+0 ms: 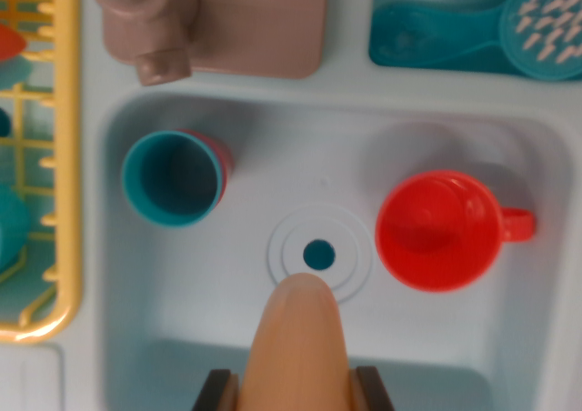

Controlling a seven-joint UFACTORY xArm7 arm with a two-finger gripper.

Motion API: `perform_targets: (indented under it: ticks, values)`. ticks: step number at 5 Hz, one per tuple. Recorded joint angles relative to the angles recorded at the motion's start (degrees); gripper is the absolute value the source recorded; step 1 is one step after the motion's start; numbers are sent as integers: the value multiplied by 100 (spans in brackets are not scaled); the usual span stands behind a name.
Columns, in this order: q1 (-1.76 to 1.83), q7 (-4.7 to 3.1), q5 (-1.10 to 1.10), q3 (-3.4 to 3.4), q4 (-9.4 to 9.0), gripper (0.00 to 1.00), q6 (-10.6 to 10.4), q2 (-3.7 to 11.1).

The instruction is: Pick detergent from the sink

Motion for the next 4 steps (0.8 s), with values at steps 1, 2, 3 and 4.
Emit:
perform_targets:
  ticks: [1,2,3,4]
  values:
    - [2,3,-7,0,202,100,271,-69]
    - [2,3,-7,0,202,100,271,-69]
    - [3,6,-14,0,401,100,536,-136]
    - [3,6,-14,0,401,100,536,-136]
